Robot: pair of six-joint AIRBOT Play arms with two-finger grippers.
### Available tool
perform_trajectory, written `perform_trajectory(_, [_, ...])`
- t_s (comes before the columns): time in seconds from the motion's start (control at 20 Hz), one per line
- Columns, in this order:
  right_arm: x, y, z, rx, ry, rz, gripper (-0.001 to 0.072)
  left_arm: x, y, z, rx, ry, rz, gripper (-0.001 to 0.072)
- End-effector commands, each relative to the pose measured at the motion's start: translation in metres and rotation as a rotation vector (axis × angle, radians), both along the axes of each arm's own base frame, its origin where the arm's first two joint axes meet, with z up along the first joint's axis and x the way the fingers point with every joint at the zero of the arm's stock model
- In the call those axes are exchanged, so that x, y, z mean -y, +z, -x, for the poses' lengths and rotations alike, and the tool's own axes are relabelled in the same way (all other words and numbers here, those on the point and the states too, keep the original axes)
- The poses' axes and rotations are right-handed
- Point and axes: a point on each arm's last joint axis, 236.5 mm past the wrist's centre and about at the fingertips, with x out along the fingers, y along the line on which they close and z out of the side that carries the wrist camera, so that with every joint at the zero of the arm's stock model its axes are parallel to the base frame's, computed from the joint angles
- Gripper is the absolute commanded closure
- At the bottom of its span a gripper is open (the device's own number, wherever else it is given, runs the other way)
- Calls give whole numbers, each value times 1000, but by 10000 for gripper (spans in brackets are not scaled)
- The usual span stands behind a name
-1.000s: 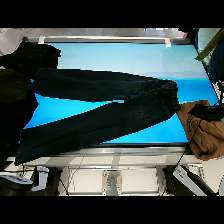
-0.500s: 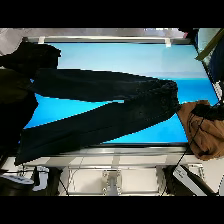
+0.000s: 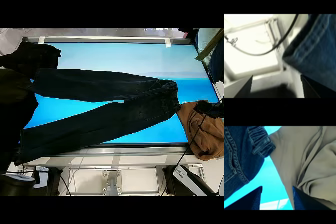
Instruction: Fold the clothes and pants, and hang the long-sleeved shirts on hangers.
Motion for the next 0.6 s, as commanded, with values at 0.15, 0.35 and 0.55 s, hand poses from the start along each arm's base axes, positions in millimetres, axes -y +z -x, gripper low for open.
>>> perform_trajectory(0.15, [-11,-5,11,-49,14,-44,282,-21,-8,-56,236,121,-90,61])
perform_trajectory(0.35, [-13,-4,10,-47,-8,-66,282,-17,-7,-65,275,137,-69,110])
perform_trajectory(0.55, [-12,-1,11,-43,-8,-54,282,-7,-4,-78,332,142,-23,663])
